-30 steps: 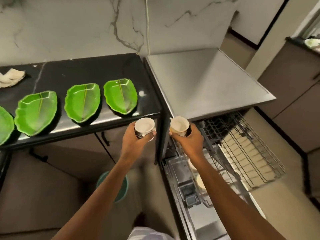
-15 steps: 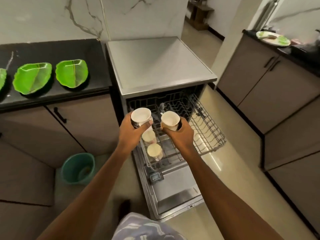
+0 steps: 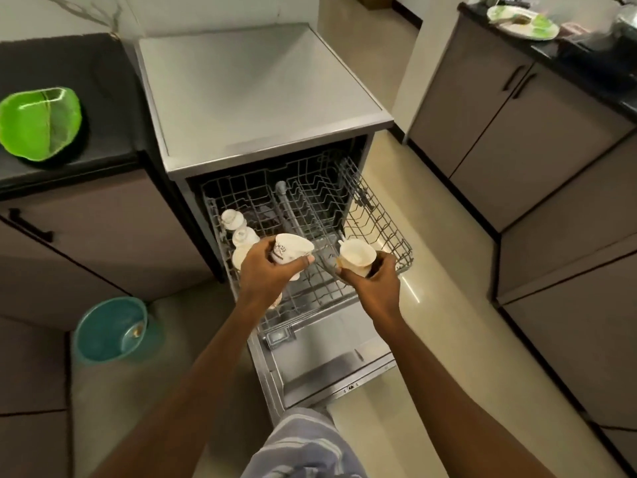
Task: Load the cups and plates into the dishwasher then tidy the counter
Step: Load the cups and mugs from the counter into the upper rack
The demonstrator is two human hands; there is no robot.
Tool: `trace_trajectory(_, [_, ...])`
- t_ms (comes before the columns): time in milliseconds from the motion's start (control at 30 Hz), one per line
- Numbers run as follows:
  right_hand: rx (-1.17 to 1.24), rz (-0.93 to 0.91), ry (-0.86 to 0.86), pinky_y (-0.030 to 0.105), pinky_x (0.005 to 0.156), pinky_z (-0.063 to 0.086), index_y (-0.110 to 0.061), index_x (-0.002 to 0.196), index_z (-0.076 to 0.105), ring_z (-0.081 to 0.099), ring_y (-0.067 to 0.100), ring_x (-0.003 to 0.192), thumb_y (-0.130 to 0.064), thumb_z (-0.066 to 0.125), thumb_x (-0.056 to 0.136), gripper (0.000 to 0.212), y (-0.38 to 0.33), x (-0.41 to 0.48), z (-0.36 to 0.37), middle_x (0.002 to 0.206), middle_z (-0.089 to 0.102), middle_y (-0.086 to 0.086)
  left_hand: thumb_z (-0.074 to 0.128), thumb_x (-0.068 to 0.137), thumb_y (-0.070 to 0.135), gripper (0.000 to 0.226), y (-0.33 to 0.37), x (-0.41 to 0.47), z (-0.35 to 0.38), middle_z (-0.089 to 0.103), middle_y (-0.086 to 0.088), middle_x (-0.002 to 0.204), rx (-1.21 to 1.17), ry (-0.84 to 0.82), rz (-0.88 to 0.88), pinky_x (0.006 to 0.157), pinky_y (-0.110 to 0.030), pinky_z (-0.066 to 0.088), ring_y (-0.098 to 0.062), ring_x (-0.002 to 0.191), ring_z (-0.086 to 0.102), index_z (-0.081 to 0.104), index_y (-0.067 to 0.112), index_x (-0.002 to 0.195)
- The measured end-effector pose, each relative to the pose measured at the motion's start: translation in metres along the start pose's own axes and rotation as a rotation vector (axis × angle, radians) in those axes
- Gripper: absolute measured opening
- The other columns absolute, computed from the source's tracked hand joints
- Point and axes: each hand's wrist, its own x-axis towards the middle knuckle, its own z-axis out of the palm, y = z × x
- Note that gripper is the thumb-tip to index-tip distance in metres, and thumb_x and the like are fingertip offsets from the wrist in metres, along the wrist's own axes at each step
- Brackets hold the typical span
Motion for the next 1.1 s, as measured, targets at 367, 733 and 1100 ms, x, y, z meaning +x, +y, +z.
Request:
trace_trajectory(367, [-0.151,0.102,-0.063,0.02,0.07,0.051,-0.025,0.108,0.047,0.057,0.0,0.087,-0.033,0.089,0.063,0.062,0.05,0.112,-0.027,0.097,0.057,-0.021,0.087,0.063,0.039,0.073,-0.011,0.118,0.09,0.058,0.01,0.1,0.103,-0.148,-0.207,0.072,-0.028,0.052,-0.006,0.085,0.059,0.045,0.02,0.12])
trace_trajectory(733, [-0.612,0.054,-0.243,0.029,0.077,0.043,-0.021,0.127,0.052,0.047,0.013,0.098,-0.038,0.084,0.065,0.072,0.125,0.214,0.007,0.117,0.044,0.0,0.084,0.06,0.043,0.068,-0.066,0.218,0.177,0.063,0.003,0.108,0.57,-0.426,0.056,0.069,-0.025,0.042,-0.013,0.09,0.056,0.056,0.023,0.119])
trace_trajectory(1100, [-0.888,-0.105,-0.373,0.03,0.07,0.05,-0.019,0.117,0.041,0.053,0.018,0.098,-0.04,0.085,0.062,0.074,0.186,0.223,0.047,0.115,0.047,0.0,0.086,0.061,0.037,0.081,-0.14,0.258,0.243,0.046,0.001,0.131,1.018,-0.636,0.247,0.092,-0.046,0.048,-0.027,0.12,0.047,0.044,0.028,0.13])
